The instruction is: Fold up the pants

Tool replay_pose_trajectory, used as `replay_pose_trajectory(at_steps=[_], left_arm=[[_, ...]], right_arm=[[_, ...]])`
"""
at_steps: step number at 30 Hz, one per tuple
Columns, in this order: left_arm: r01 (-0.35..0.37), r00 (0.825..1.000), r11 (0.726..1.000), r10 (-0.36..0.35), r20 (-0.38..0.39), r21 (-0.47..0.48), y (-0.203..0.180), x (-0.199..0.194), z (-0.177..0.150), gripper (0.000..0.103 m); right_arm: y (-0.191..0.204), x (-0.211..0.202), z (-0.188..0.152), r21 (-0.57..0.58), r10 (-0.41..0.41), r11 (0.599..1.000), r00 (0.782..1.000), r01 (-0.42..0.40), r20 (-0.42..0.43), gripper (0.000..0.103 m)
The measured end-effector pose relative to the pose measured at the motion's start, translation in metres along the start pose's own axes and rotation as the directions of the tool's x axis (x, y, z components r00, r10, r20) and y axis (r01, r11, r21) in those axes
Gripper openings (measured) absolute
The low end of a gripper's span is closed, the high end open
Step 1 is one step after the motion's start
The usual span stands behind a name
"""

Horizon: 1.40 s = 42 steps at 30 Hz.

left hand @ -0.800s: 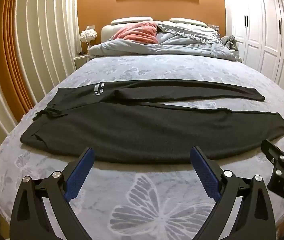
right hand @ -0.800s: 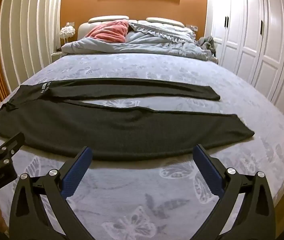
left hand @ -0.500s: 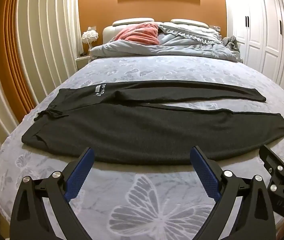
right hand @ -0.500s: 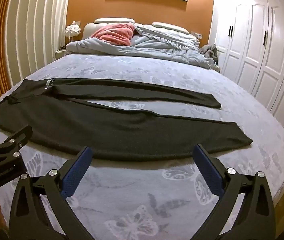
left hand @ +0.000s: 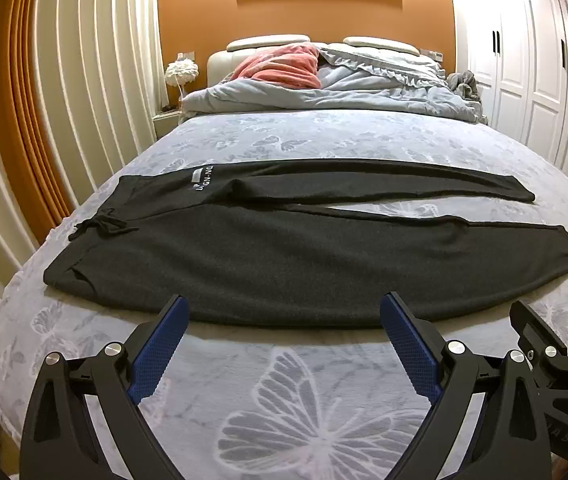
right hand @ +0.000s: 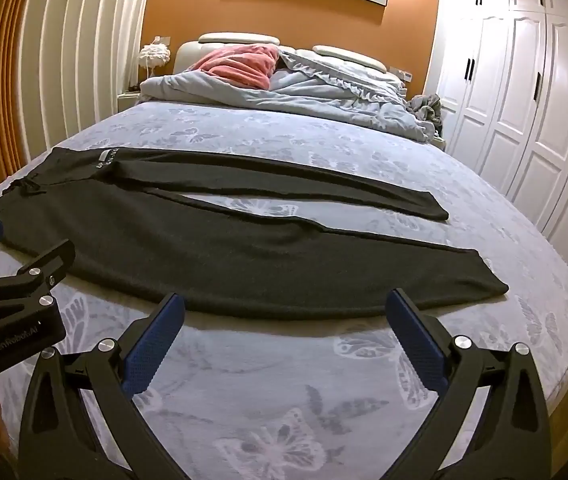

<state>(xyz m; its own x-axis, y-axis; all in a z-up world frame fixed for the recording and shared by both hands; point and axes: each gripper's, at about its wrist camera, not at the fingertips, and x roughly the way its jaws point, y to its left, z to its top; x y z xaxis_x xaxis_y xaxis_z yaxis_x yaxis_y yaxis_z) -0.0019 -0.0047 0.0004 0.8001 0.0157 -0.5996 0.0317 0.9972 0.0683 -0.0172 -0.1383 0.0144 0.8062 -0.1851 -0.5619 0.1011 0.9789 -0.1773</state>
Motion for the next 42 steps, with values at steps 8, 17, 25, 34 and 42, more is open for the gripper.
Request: replay_pose_trajectory(at_steps=[8,17,25,34,42], left_arm=[[0.006,1.000,1.000,-0.006,-0.001,0.006,0.0060,0.0016,0.0006,0.094],[0.006,1.000,1.000,-0.006,-0.003,0.005,0.0072,0.0034,0.0008,0.094],[0.001,1.000,1.000,-0.001,0.001,0.008,0.0050,0.0045,0.0001,0.094],[-0.002,1.000,1.000,0.002,0.003,0.009,0.0036,0.0040,-0.0005,0.094],[-0.002,1.000,1.000,0.002,0.004,0.010,0.0039,0.0039,-0.0008,0.094]], right_arm=[[-0.0007,0.0001,-0.0001,0.012,0.007,1.000,1.000,-0.007,-0.004,0.098],[-0.0014,0.0008,-0.0017,0.027,0.005,1.000,1.000,-0.005,-0.007,0.098],[0.0004,0.0009,-0.0038,0.027,0.004,1.000,1.000,-0.004,-0.006,0.098],[0.0006,0.0008,-0.0040,0.027,0.004,1.000,1.000,-0.004,-0.006,0.098],[0.0003,0.0008,-0.0046,0.028,0.004,1.000,1.000,-0.003,-0.006,0.098]])
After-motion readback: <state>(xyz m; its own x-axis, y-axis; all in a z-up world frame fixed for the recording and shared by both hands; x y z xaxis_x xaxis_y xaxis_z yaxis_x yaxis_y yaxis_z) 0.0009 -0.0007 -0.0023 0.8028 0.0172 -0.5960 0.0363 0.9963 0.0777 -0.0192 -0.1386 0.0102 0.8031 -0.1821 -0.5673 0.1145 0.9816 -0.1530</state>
